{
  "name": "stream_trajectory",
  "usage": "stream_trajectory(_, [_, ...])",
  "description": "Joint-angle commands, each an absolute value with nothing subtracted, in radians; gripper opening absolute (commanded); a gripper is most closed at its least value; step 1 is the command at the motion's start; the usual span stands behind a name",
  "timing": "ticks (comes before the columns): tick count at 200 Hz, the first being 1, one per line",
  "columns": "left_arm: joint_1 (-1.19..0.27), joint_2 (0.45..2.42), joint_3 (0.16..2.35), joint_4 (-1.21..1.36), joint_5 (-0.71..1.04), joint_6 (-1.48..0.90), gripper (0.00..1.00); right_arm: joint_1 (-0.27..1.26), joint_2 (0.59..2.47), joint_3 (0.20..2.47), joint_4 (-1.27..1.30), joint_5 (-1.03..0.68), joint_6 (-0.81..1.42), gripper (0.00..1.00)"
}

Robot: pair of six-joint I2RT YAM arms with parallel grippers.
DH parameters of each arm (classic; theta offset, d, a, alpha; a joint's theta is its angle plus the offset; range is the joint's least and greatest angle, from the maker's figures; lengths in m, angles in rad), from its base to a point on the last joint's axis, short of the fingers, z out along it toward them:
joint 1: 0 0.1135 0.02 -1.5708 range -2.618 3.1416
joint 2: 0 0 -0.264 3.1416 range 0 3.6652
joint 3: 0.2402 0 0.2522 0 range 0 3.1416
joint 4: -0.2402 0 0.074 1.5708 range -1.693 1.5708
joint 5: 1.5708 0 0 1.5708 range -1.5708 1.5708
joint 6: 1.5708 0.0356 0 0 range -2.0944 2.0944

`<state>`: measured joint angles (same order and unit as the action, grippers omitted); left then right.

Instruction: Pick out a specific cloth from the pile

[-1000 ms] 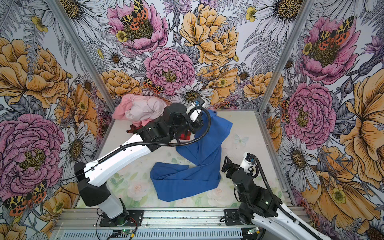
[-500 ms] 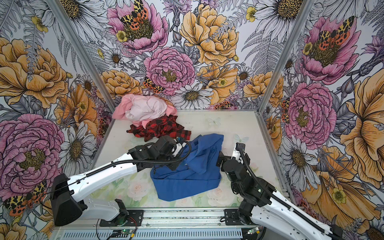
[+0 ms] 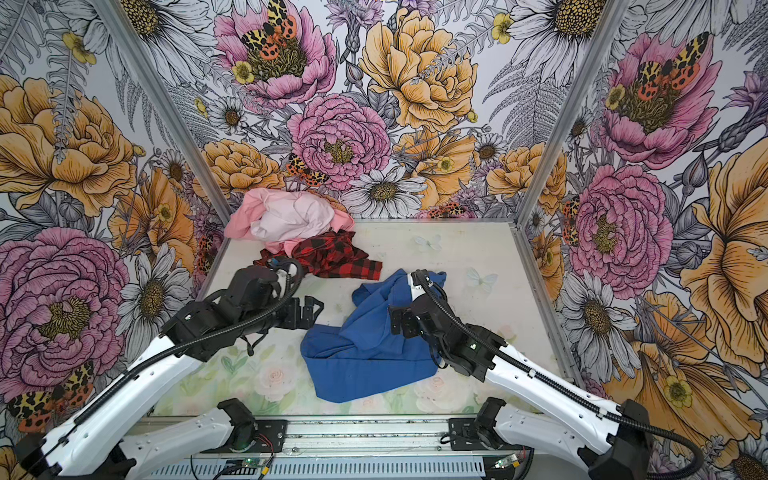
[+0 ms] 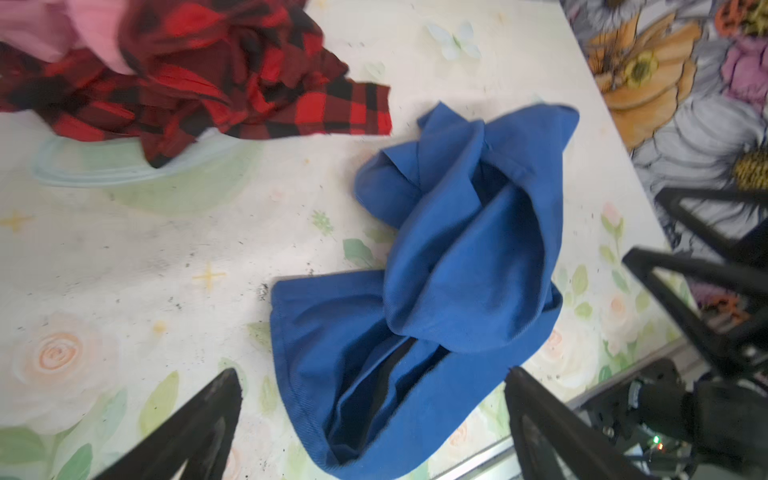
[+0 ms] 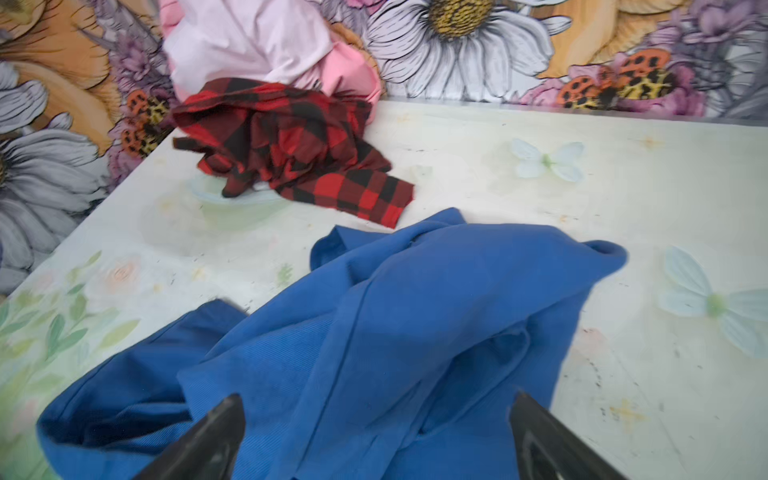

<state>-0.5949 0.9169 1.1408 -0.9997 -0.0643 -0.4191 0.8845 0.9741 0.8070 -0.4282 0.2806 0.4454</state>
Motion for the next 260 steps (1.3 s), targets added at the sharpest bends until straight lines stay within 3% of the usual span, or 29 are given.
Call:
stream_trajectory(1, [-0.471, 0.843, 1.144, -1.067, 0.091, -0.445, 0.99, 0.938, 1.017, 0.810, -0.317, 0.115, 0.318, 1.00])
stream_trajectory(29, [-0.340, 0.797, 1.193, -1.142, 0.207, -0.435, 0.99, 1.072, 1.168, 0.853, -0.240, 0.087, 0.183, 0.99])
stream_trajectory(55, [-0.241, 0.782, 1.268, -1.226, 0.176, -0.412, 0.99, 1.162, 1.373, 0.956, -0.180, 0.116, 0.089, 1.00])
stream_trajectory(133, [-0.131, 0.751, 1.267, -1.189, 0.385, -0.432, 0.99, 1.178, 1.737, 1.186, -0.162, -0.023, 0.048, 0.95])
stream_trajectory(164, [-0.128, 0.735, 1.273, -1.188, 0.385, -0.434, 0.99, 1.170, 1.782, 1.206, -0.186, -0.053, 0.076, 0.75])
stream_trajectory(176, [-0.126, 0.732, 1.275, -1.189, 0.381, -0.434, 0.99, 1.165, 1.776, 1.194, -0.191, -0.049, 0.092, 0.62])
stream_trajectory(197, [-0.126, 0.730, 1.283, -1.188, 0.360, -0.431, 0.99, 1.158, 1.769, 1.184, -0.215, -0.056, 0.102, 0.25])
stream_trajectory(207, [-0.124, 0.729, 1.287, -1.188, 0.347, -0.428, 0.99, 1.152, 1.760, 1.176, -0.218, -0.059, 0.104, 0.00])
stream_trajectory(260, [-0.123, 0.721, 1.289, -1.179, 0.282, -0.428, 0.99, 1.082, 1.571, 1.207, -0.262, 0.005, 0.126, 0.00])
